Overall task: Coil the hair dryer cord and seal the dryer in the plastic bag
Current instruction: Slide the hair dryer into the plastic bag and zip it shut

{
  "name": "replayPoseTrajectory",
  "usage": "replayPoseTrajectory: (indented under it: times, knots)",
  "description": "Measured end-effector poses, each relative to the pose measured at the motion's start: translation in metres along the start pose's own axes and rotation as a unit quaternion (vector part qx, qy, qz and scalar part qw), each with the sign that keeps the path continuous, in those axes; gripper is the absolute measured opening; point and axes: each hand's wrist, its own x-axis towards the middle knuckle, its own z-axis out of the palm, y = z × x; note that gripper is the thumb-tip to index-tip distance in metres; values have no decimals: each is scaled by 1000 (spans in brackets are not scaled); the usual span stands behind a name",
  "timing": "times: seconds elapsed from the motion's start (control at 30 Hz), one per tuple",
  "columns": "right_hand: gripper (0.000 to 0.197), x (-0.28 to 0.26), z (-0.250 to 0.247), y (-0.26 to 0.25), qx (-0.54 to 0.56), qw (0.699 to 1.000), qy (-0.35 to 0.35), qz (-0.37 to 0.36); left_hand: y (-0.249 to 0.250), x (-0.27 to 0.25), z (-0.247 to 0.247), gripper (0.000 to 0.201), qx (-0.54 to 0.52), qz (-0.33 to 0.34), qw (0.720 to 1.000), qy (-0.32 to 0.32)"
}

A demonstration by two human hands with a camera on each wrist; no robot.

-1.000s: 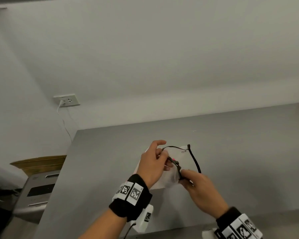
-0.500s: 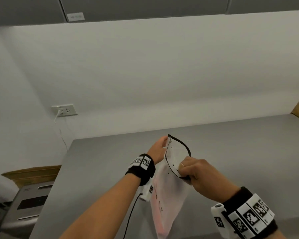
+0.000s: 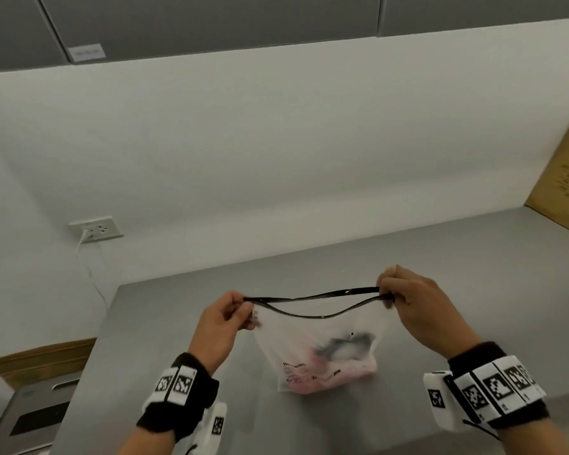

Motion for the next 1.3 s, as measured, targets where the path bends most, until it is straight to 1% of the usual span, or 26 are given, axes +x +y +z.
replayPoseTrajectory:
  times: [0.1, 0.17, 0.2, 0.23, 0.27, 0.3, 0.33, 0.37, 0.4, 0.43, 0.47, 0.53, 0.57, 0.63, 0.8, 0.9, 1.03, 1.3]
  knots:
    - [42, 14, 9, -3, 7, 999, -24, 40, -5, -20, -4, 8, 5, 8, 999, 46]
    - [47, 26, 13, -18, 29, 997, -14, 64, -7, -29, -6, 9, 12, 18, 998, 67]
    - [43, 31, 15, -29, 26, 997, 6, 67, -7, -32, -6, 9, 13, 23, 997, 72]
    - [38, 36, 19, -43, 10, 998, 29, 51, -7, -34, -7, 9, 11, 26, 997, 76]
    - [34, 40, 25, -60, -1, 999, 40, 12, -7, -36, -9, 10, 10, 28, 996, 81]
    - [34, 43, 31, -79, -3, 999, 23, -38, -6, -37, -10, 10, 11, 26, 996, 84]
    - [40, 45, 41, -103, 6, 996, -25, -90, -4, -39, -12, 11, 11, 26, 996, 87]
    - [47, 46, 51, -124, 9, 988, -90, -125, -2, -40, -12, 11, 10, 28, 996, 87]
    - [50, 48, 64, -142, -9, 977, -157, -144, 1, -41, -13, 10, 8, 31, 996, 86]
    - [47, 49, 79, -158, -42, 965, -201, -163, 3, -42, -15, 11, 6, 35, 996, 84]
    - [38, 50, 94, -167, -73, 957, -212, -185, 6, -43, -15, 12, 4, 36, 996, 81]
    - [13, 52, 116, -177, -92, 959, -162, -215, 8, -45, -18, 14, 1, 32, 996, 87]
    - [7, 53, 121, -178, -95, 962, -137, -216, 8, -45, -20, 14, -4, 26, 995, 95]
    - [14, 55, 127, -175, -97, 963, -109, -228, 7, -45, -23, 14, -9, 19, 994, 106]
    - [7, 56, 120, -172, -112, 956, -82, -258, 9, -43, -19, 17, 4, 12, 991, 131]
    - [3, 55, 110, -161, -128, 959, -85, -237, 9, -40, -16, 20, -1, 6, 987, 159]
    - [13, 49, 83, -130, -145, 964, -113, -193, 9, -34, -18, 25, -25, -7, 983, 182]
    - [9, 38, 27, -70, -213, 969, -73, -100, 13, -22, -16, 24, -27, -3, 982, 187]
